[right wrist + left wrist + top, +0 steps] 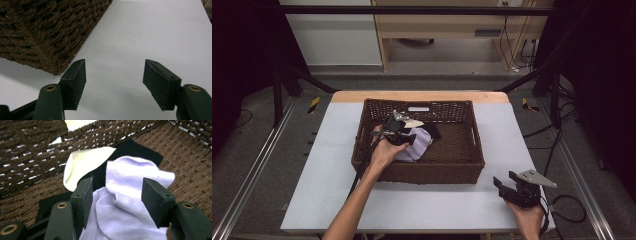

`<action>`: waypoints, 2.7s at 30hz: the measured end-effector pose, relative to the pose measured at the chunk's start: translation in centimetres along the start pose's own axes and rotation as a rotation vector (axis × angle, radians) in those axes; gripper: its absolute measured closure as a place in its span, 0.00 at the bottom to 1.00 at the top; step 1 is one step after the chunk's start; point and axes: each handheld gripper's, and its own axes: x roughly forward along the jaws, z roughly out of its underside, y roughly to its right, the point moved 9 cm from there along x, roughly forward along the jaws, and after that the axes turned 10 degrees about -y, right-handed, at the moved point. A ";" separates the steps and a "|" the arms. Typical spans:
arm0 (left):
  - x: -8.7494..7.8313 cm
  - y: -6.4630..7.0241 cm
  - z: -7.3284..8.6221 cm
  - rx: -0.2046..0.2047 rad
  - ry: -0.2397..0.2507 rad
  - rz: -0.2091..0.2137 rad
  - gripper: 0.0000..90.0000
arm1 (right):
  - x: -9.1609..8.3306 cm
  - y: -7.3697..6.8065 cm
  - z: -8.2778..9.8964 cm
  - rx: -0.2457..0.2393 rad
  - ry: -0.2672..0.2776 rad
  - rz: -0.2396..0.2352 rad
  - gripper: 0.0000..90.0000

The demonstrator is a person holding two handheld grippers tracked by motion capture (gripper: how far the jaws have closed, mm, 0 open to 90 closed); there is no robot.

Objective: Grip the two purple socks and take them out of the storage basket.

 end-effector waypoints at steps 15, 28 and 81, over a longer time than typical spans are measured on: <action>1.1 0.7 1.3 0.006 -0.143 0.053 0.76 | 0.0 0.0 0.0 -0.006 0.001 0.002 0.39; -1.3 0.6 0.3 -0.024 -0.012 0.113 0.95 | -0.1 0.2 0.0 -0.003 0.004 0.009 0.39; -23.5 5.2 1.7 0.099 0.601 0.251 0.97 | -0.2 0.3 0.0 0.005 0.005 0.019 0.39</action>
